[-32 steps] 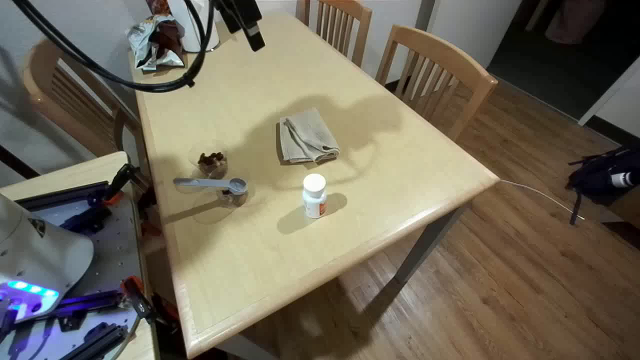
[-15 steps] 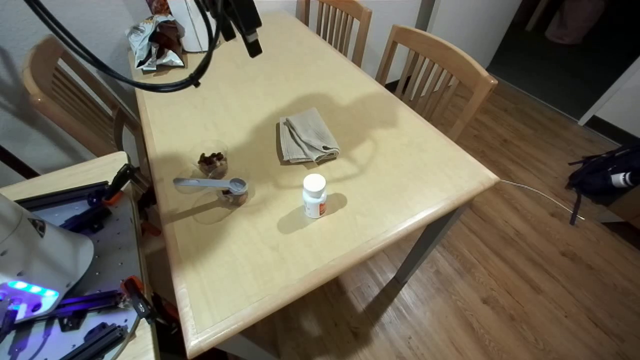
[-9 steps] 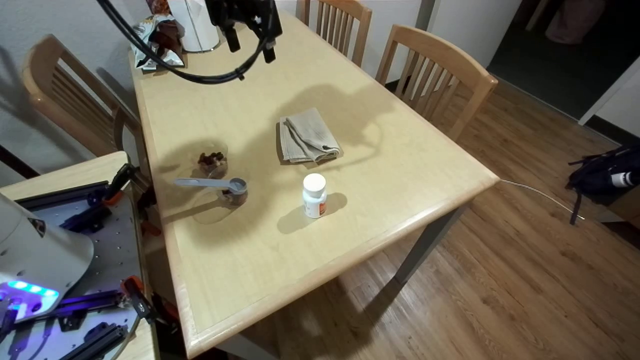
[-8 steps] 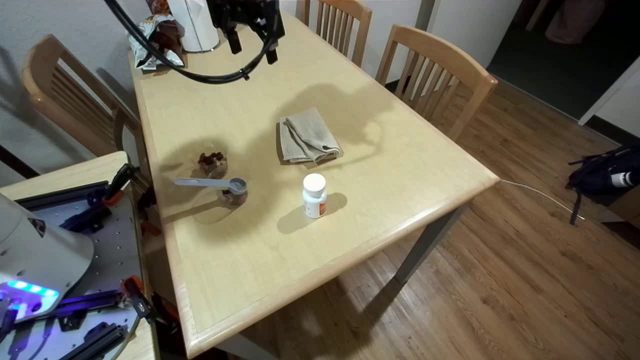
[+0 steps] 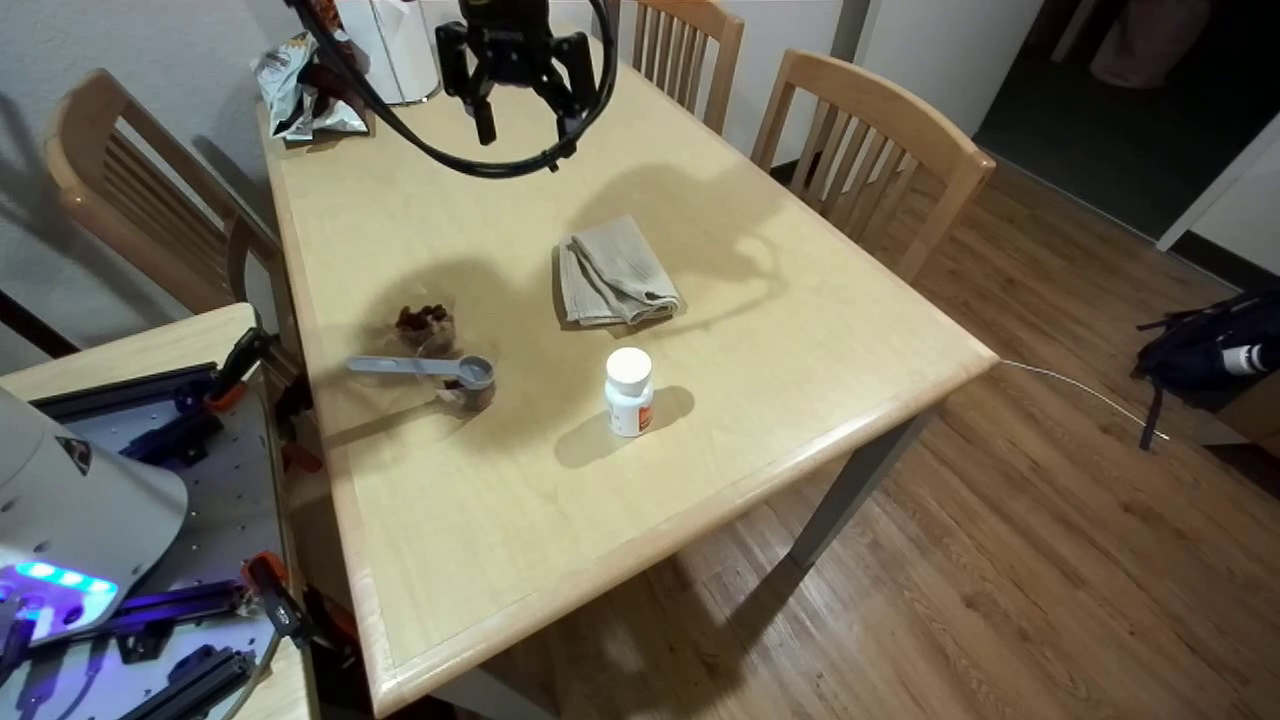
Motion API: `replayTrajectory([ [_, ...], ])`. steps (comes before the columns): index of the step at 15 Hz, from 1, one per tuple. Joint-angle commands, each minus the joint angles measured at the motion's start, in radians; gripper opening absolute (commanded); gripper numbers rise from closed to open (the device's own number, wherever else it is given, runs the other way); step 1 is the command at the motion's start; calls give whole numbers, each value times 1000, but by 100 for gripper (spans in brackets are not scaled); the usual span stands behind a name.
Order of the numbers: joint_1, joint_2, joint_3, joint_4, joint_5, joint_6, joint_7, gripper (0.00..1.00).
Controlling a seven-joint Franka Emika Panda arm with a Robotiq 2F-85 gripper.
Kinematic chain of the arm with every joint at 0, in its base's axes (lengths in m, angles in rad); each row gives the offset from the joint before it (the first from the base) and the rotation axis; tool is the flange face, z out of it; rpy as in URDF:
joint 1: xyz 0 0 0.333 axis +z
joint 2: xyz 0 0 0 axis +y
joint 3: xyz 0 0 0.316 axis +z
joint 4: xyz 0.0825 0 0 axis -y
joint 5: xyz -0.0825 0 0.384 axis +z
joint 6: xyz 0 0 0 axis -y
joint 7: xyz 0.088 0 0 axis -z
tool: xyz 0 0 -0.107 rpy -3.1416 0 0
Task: Use the white towel to wipe the table, then take the white lid and put it on the table, then move the clear cup towards the towel
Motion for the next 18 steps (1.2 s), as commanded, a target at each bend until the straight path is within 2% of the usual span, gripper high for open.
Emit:
replayTrajectory([
  [1, -9, 17, 9, 12, 22, -2, -43, 100],
  [2, -10, 35, 9, 20, 69, 15, -158, 100],
  [3, -10, 56, 10, 30, 83, 36, -211, 100],
  [6, -16, 121, 16, 80, 97, 4, -376, 100],
  [10, -29, 225, 23, 154, 54, -32, -534, 100],
  [13, -35, 306, 28, 217, 20, -36, -599, 100],
  [15, -47, 350, 26, 251, 47, -61, -603, 100],
  [16, -37, 301, 29, 191, 33, -15, -566, 100],
  [18, -41, 323, 31, 202, 33, -16, -566, 100],
])
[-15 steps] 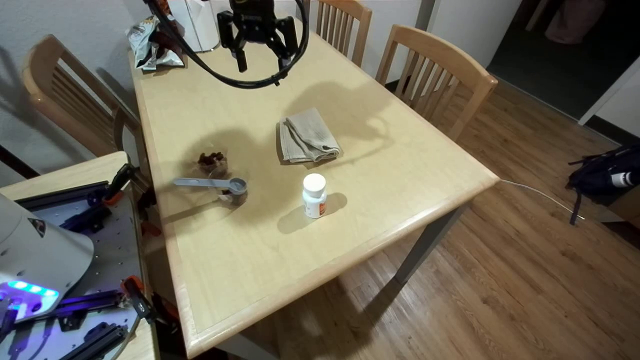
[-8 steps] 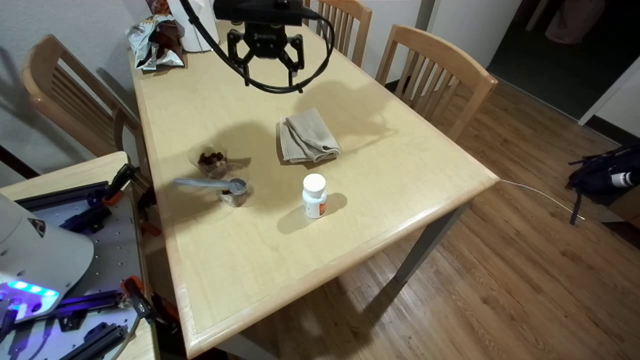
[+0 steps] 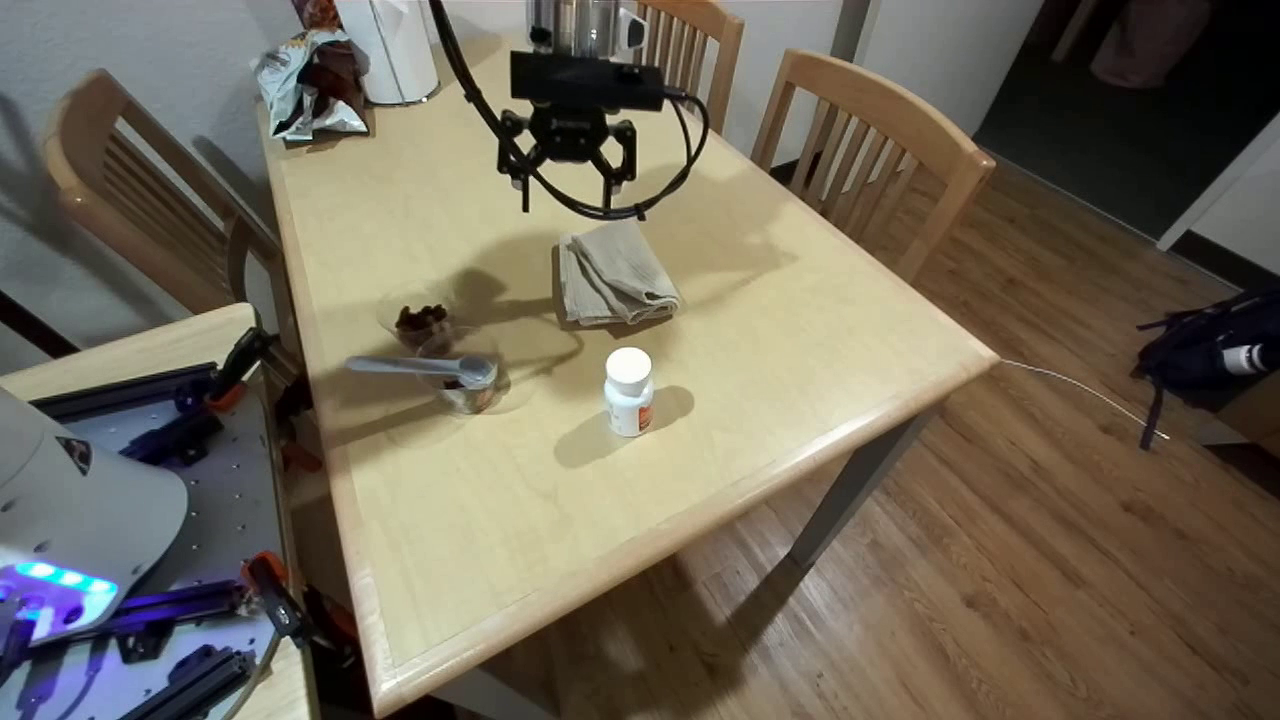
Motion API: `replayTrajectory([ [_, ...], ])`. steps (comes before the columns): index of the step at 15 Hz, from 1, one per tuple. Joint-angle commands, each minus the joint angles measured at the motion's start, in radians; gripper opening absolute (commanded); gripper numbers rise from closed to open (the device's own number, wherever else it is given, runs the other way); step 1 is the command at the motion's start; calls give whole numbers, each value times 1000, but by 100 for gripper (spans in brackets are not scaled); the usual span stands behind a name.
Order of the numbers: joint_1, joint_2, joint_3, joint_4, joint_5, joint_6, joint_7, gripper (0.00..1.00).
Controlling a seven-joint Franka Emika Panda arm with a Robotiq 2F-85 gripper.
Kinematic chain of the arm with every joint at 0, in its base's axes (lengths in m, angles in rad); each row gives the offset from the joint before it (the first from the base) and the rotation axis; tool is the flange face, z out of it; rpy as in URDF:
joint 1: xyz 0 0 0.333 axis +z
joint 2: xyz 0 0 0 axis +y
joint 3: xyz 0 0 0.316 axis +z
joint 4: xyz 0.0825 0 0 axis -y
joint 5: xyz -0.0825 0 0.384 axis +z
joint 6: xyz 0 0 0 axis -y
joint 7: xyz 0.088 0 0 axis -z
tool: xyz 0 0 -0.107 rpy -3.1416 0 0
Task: Use the white towel to wipe the table, then take the white lid and put it on the table, then move the clear cup towards the towel
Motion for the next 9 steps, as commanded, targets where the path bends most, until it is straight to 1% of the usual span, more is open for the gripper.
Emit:
replayTrajectory([
  [1, -21, 0, 24, 2, -8, -2, 6, 100],
  [2, -9, -18, 27, -15, -46, 22, -2, 100],
  [3, -15, -2, 37, -13, -55, 61, -58, 100],
  [4, -26, 35, 46, 1, -44, 102, -95, 100],
  [6, -32, 90, 48, 15, -39, 173, -115, 100],
  [7, -48, 112, 62, 19, -7, 191, -164, 100],
  [9, -55, 159, 52, 24, -23, 231, -153, 100],
])
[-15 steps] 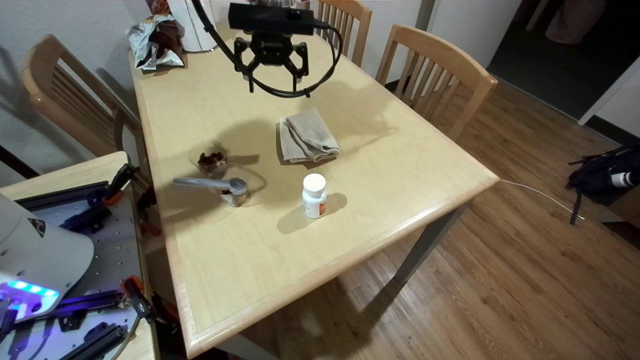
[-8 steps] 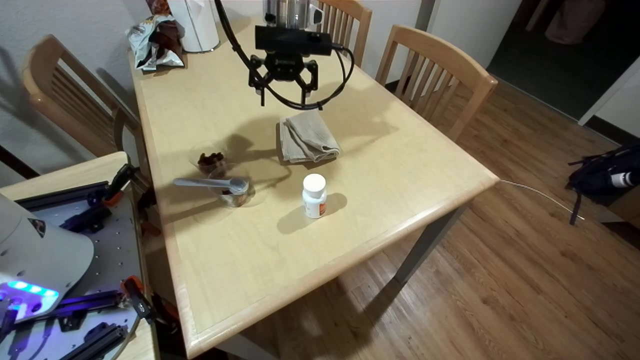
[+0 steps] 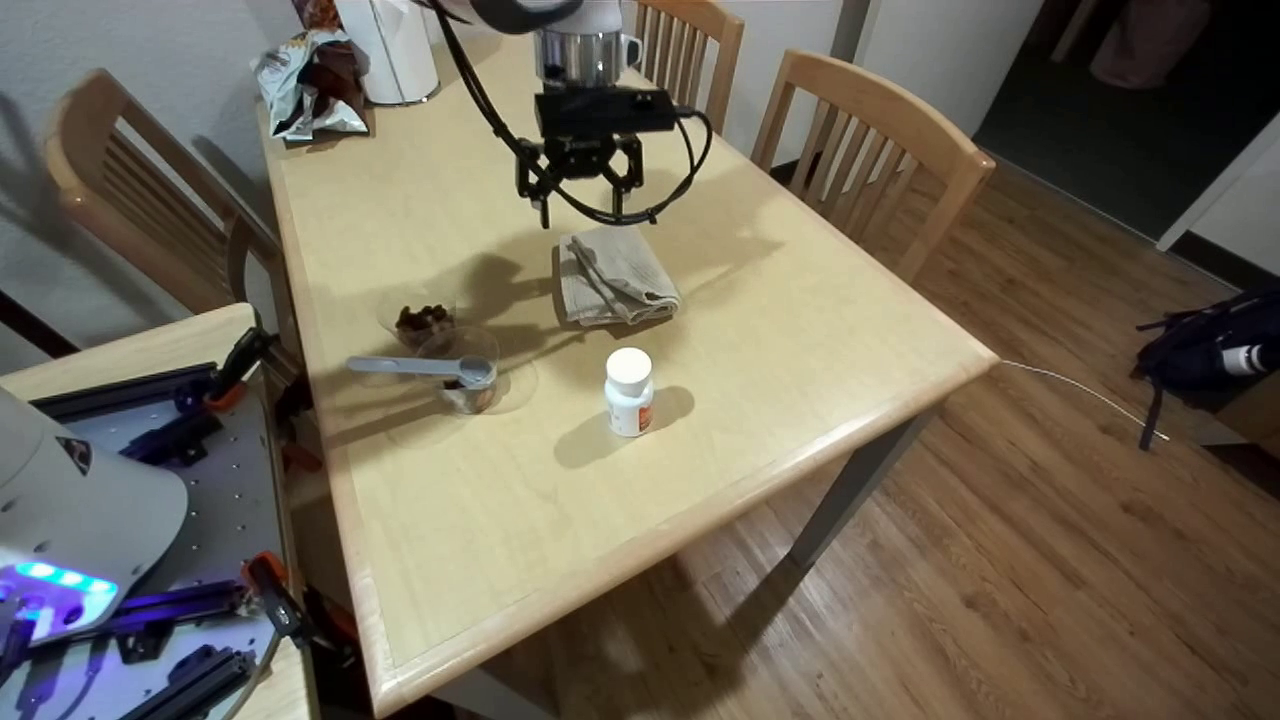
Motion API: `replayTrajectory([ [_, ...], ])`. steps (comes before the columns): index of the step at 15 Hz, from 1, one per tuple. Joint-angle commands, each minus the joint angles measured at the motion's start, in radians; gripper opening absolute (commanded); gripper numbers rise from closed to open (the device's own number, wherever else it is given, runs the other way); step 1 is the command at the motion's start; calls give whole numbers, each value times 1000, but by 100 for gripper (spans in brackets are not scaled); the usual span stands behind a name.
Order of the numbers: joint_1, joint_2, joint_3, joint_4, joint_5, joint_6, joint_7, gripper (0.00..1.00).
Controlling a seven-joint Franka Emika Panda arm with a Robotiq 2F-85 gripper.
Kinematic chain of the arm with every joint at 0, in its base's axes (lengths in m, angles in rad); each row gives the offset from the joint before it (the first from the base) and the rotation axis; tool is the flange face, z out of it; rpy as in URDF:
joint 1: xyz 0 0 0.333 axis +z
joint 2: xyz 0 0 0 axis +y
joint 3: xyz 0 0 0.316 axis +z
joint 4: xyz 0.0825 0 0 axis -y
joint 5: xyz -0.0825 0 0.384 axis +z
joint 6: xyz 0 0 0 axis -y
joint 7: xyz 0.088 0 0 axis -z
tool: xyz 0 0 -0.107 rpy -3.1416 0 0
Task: Use the white towel to wipe the table, then take the white lid and put it on the table, then move the clear cup towards the towel
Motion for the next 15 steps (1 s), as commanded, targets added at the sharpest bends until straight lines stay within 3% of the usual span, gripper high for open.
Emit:
replayTrajectory([
  [1, -48, 95, 17, 29, 4, 75, -44, 100],
  [3, -68, 137, 28, 48, 20, 77, -51, 100],
  [4, -76, 156, 31, 57, 25, 84, -45, 95],
  [5, -82, 175, 32, 68, 22, 96, -41, 74],
  [7, -102, 203, 46, 87, 30, 110, -62, 70],
  [15, -143, 216, 80, 96, 50, 122, -117, 18],
])
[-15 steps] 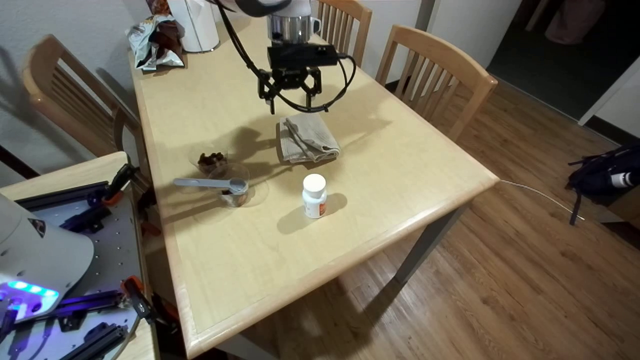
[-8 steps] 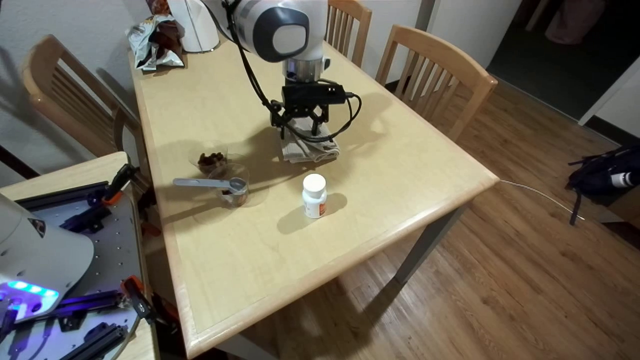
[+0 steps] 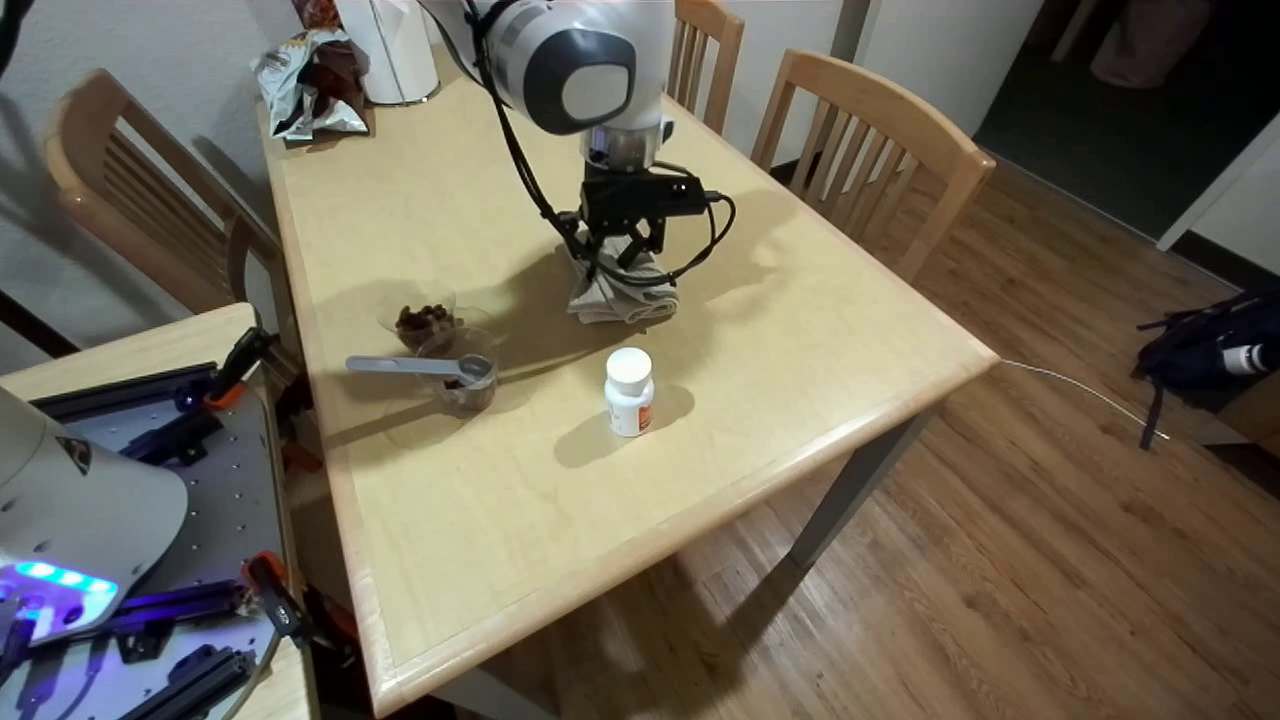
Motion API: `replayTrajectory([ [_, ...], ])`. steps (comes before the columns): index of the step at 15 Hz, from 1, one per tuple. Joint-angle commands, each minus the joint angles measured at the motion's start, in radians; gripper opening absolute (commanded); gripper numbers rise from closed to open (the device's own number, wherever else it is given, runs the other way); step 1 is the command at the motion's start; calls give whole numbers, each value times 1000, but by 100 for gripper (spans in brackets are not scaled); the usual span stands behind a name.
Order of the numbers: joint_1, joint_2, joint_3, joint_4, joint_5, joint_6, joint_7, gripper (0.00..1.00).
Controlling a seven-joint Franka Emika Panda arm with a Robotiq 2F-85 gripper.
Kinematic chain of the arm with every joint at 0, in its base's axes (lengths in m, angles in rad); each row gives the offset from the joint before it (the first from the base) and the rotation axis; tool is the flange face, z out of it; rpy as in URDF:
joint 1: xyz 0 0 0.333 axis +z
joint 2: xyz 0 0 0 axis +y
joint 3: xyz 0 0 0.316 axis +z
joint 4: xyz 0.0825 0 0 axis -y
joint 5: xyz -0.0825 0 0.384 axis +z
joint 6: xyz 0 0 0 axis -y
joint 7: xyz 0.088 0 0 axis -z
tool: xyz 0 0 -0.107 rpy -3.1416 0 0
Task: Use the white towel to wipe the table, then take the white lid and put it on the table, then move the clear cup towards the towel
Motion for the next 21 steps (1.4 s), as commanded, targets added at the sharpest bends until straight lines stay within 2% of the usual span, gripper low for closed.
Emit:
replayTrajectory([
  [1, -23, 24, 19, 8, 24, 28, -52, 12],
  [2, -20, 24, 17, 8, 21, 29, -52, 5],
  [6, -7, 25, 24, 13, 2, -4, -87, 0],
  [7, -1, 23, 23, 14, -6, -19, -101, 3],
  [12, 27, 3, 22, 15, -15, -139, -142, 3],
  [16, 53, -11, 11, 1, -21, -232, -122, 3],
  [21, 55, 61, 9, 91, -19, -229, -140, 3],
])
